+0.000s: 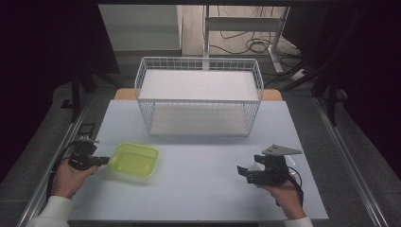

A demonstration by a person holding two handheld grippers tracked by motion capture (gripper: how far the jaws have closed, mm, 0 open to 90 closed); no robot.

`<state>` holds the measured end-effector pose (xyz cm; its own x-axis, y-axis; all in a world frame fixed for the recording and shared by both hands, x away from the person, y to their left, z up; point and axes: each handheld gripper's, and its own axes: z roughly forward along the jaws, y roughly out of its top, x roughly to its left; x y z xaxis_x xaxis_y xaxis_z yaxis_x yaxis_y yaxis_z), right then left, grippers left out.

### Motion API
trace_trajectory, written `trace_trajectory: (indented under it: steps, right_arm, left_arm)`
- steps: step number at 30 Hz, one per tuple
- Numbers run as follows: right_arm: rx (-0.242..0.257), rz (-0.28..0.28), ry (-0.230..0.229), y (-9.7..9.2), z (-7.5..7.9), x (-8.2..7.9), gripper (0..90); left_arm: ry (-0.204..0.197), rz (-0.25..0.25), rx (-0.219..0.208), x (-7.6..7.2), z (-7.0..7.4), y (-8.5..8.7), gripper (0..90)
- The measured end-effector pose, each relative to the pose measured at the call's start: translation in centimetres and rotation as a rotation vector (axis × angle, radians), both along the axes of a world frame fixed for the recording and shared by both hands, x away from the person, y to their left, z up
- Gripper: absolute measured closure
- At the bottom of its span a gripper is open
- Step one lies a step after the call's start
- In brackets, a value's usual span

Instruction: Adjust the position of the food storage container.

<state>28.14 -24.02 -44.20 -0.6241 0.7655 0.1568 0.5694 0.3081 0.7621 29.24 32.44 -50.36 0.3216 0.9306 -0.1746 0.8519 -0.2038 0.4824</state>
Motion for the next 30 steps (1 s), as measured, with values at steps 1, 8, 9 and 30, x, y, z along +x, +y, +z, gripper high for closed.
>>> trace_trajectory:
  steps: [1, 8, 9, 30]
  right_arm:
    - [0.0, 0.001, 0.001, 0.0, 0.0, 0.0, 18.0]
    - [-0.007, 0.006, 0.003, 0.3, 0.0, -0.1, 18.0]
    - [-0.007, 0.008, 0.004, 0.4, 0.0, -0.1, 17.9]
    - [-0.008, 0.008, -0.003, 0.3, 0.2, -0.1, 17.8]
  left_arm:
    - [0.001, -0.006, -0.005, -0.1, 0.0, -0.2, 90.0]
    - [-0.004, -0.039, -0.019, -0.2, 0.1, -2.1, 90.0]
    - [-0.003, -0.047, -0.02, -0.1, 0.1, -2.5, 90.0]
    - [0.012, -0.144, -0.077, 1.5, -0.2, -8.4, 90.0]
